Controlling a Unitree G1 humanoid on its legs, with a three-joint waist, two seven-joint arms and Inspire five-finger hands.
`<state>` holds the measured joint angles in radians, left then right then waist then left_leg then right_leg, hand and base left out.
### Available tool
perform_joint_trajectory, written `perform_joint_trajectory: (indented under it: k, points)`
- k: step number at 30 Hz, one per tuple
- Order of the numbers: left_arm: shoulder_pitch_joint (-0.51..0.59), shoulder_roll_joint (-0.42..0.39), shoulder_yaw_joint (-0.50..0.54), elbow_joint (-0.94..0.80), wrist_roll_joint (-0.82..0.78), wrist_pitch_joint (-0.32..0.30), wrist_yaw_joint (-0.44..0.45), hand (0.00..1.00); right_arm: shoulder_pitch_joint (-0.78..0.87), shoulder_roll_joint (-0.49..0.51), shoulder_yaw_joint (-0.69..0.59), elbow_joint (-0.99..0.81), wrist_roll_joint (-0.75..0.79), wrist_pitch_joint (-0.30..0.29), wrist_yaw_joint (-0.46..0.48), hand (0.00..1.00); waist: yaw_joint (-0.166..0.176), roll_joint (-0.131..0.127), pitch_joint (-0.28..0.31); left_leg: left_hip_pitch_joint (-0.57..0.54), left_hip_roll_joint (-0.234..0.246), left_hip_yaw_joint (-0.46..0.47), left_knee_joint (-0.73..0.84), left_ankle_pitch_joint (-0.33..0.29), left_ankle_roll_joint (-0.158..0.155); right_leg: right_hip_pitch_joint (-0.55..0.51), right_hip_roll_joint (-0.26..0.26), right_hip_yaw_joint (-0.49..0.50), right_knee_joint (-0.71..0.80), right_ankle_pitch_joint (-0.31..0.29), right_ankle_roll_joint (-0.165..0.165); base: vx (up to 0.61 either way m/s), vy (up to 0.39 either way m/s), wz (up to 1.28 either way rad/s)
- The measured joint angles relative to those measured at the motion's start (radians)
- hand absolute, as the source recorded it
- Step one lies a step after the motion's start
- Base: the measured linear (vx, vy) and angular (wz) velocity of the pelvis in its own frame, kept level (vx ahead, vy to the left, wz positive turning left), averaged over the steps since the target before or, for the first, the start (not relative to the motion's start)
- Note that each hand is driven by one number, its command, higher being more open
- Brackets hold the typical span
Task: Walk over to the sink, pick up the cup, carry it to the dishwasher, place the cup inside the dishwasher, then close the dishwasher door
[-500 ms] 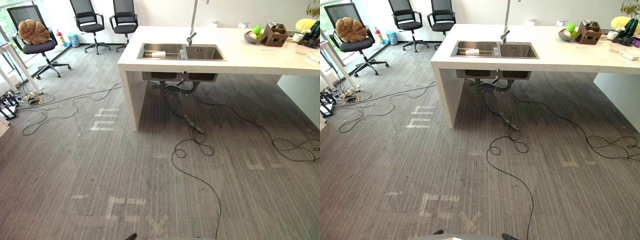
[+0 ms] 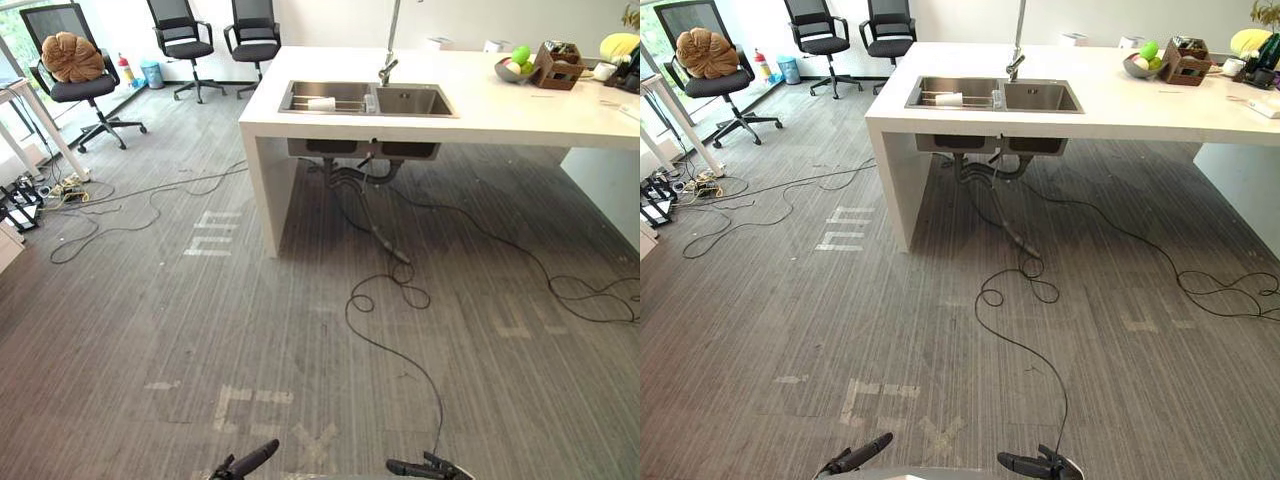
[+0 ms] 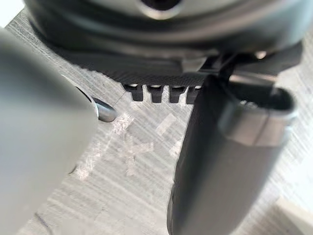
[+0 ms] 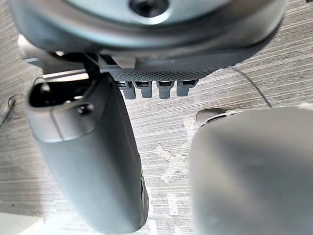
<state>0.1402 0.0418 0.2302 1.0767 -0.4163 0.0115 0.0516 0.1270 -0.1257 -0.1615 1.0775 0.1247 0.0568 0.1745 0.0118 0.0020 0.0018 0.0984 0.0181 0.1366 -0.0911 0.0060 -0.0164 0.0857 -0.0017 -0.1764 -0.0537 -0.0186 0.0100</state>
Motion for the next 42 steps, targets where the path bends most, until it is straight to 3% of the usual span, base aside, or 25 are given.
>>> perform_joint_trajectory:
  k: [9,12,13,14,15,16,17,18,19,22,24,27,29,30,31,33,35,38,39,40,42]
  points:
    - [0.0,-0.004,-0.001,0.016,-0.014,-0.088,0.014,1.0,-0.04,0.049,0.066,0.009,0.039,-0.069,-0.013,1.0,0.002,-0.007,0.018,-0.001,-0.002,-0.01,-0.001,0.0,0.0,0.004,-0.001,-0.01,-0.005,0.001,0.001,-0.01,-0.001,0.04]
    - [-0.001,-0.009,-0.003,0.016,-0.018,-0.124,0.015,1.0,-0.059,0.052,0.089,0.006,0.052,-0.093,-0.002,1.0,0.003,-0.007,0.035,0.001,-0.017,-0.036,0.001,0.001,0.008,-0.011,-0.019,-0.034,0.064,-0.032,0.022,-0.04,0.025,0.26]
    - [0.0,-0.011,-0.005,0.011,-0.018,-0.136,0.013,1.0,-0.057,0.048,0.09,-0.006,0.078,-0.094,-0.002,1.0,0.003,-0.012,0.048,0.006,-0.022,-0.052,0.005,-0.01,0.025,-0.066,-0.048,-0.044,0.212,-0.096,0.048,-0.03,0.022,0.32]
    - [0.0,-0.012,-0.005,0.007,-0.02,-0.139,0.012,1.0,-0.058,0.045,0.09,-0.009,0.084,-0.093,-0.002,1.0,0.003,-0.008,0.054,0.013,-0.025,-0.058,0.008,-0.013,0.032,-0.097,-0.062,-0.044,0.297,-0.118,0.066,-0.05,0.063,0.27]
    - [0.003,-0.013,-0.005,-0.005,-0.023,-0.145,0.012,1.0,-0.059,0.039,0.091,-0.034,0.095,-0.093,-0.003,1.0,0.006,-0.01,0.073,0.024,-0.031,-0.059,0.022,-0.02,0.049,-0.171,-0.093,-0.038,0.486,-0.134,0.084,-0.03,0.076,0.09]
    - [0.006,-0.012,-0.004,-0.012,-0.024,-0.15,0.011,1.0,-0.059,0.039,0.092,-0.051,0.102,-0.094,-0.003,1.0,0.006,-0.014,0.082,0.027,-0.037,-0.059,0.033,-0.021,0.053,-0.212,-0.113,-0.036,0.582,-0.135,0.081,-0.03,0.132,0.09]
    - [0.013,-0.007,0.005,-0.032,-0.027,-0.159,0.012,1.0,-0.056,0.04,0.104,-0.078,0.111,-0.098,-0.002,1.0,0.005,-0.03,0.097,0.045,-0.054,-0.063,0.044,-0.026,0.068,-0.272,-0.154,-0.035,0.729,-0.142,0.049,0.0,0.133,0.11]
    - [0.026,-0.006,0.012,-0.046,-0.035,-0.165,0.016,1.0,-0.054,0.039,0.115,-0.085,0.112,-0.101,-0.001,1.0,0.004,-0.037,0.098,0.064,-0.062,-0.067,0.047,-0.034,0.077,-0.284,-0.167,-0.03,0.762,-0.16,0.037,0.01,0.125,0.12]
    - [0.028,-0.009,0.017,-0.049,-0.036,-0.168,0.017,1.0,-0.053,0.038,0.12,-0.084,0.116,-0.103,-0.001,1.0,0.003,-0.037,0.098,0.069,-0.062,-0.07,0.051,-0.039,0.078,-0.283,-0.165,-0.027,0.739,-0.164,0.038,0.04,0.083,0.13]
    - [0.022,-0.027,0.067,-0.05,-0.036,-0.169,0.033,1.0,-0.054,0.038,0.128,-0.078,0.155,-0.107,0.001,1.0,-0.002,-0.033,0.101,0.051,-0.056,-0.098,0.082,-0.077,0.09,-0.264,-0.135,-0.018,0.472,-0.16,0.039,0.09,0.02,0.19]
    - [0.013,-0.05,0.117,-0.05,-0.031,-0.172,0.062,1.0,-0.058,0.028,0.128,-0.086,0.189,-0.107,0.03,1.0,-0.002,-0.017,0.119,0.049,-0.011,-0.119,0.116,-0.12,0.074,-0.277,-0.088,-0.019,0.332,-0.103,0.033,0.16,-0.06,0.23]
    - [0.001,-0.055,0.14,-0.05,-0.024,-0.174,0.072,1.0,-0.055,0.027,0.128,-0.109,0.209,-0.107,0.065,1.0,-0.003,-0.018,0.136,0.068,0.051,-0.153,0.181,-0.201,0.035,-0.328,-0.065,-0.017,0.257,-0.011,0.038,0.27,-0.158,0.3]
    - [0.0,-0.058,0.159,-0.053,-0.013,-0.178,0.073,1.0,-0.048,0.027,0.128,-0.119,0.209,-0.107,0.069,1.0,0.002,-0.026,0.14,0.107,0.06,-0.168,0.212,-0.265,0.005,-0.323,-0.077,-0.01,0.229,0.01,0.035,0.42,-0.272,0.33]
    - [-0.001,-0.062,0.178,-0.053,-0.013,-0.181,0.074,1.0,-0.044,0.026,0.127,-0.126,0.212,-0.108,0.068,1.0,0.001,-0.03,0.14,0.131,0.059,-0.181,0.228,-0.304,-0.007,-0.317,-0.094,-0.006,0.246,0.028,0.028,0.5,-0.327,0.41]
    - [-0.001,-0.077,0.195,-0.053,-0.013,-0.183,0.076,1.0,-0.04,0.016,0.127,-0.13,0.225,-0.106,0.069,1.0,-0.003,-0.014,0.136,0.157,0.077,-0.193,0.233,-0.336,-0.009,-0.327,-0.092,-0.014,0.319,0.066,0.011,0.66,-0.397,0.52]
    - [-0.002,-0.121,0.231,-0.051,-0.004,-0.192,0.075,1.0,-0.048,0.009,0.099,-0.127,0.256,-0.098,0.069,1.0,0.003,0.023,0.108,0.18,0.118,-0.232,0.286,-0.351,-0.007,-0.357,-0.06,-0.047,0.476,-0.074,-0.027,0.64,-0.331,0.26]
    - [-0.009,-0.122,0.232,-0.046,0.04,-0.193,0.082,1.0,-0.059,0.017,0.081,-0.103,0.27,-0.077,0.067,1.0,-0.001,0.03,0.102,0.128,0.13,-0.245,0.478,-0.318,-0.012,-0.317,-0.03,-0.051,0.499,-0.146,-0.038,0.59,-0.287,-0.12]
    - [-0.016,-0.123,0.228,-0.044,0.108,-0.194,0.116,1.0,-0.049,0.019,0.079,-0.101,0.274,-0.044,0.067,1.0,-0.007,0.042,0.093,0.017,0.142,-0.262,0.787,-0.137,-0.14,-0.21,0.006,-0.05,0.438,-0.185,-0.06,0.56,-0.205,-0.08]
    - [-0.018,-0.117,0.224,-0.047,0.147,-0.199,0.132,1.0,-0.046,0.019,0.08,-0.103,0.274,-0.035,0.067,1.0,-0.002,0.039,0.095,-0.075,0.162,-0.233,0.972,-0.096,-0.149,-0.137,0.025,-0.046,0.37,-0.187,-0.064,0.46,-0.102,-0.03]
    - [-0.021,-0.116,0.223,-0.054,0.17,-0.207,0.142,1.0,-0.045,0.02,0.08,-0.103,0.274,-0.029,0.067,1.0,0.0,0.041,0.094,-0.116,0.174,-0.205,1.054,-0.116,-0.131,-0.097,0.032,-0.042,0.336,-0.186,-0.065,0.57,-0.108,-0.04]
    - [-0.006,-0.109,0.189,-0.098,0.292,-0.254,0.201,1.0,-0.041,0.038,0.081,-0.103,0.277,-0.022,0.066,1.0,0.006,0.017,0.107,-0.263,0.165,-0.128,1.192,-0.211,-0.086,0.068,0.034,-0.027,0.206,-0.183,-0.066,0.54,-0.086,-0.12]
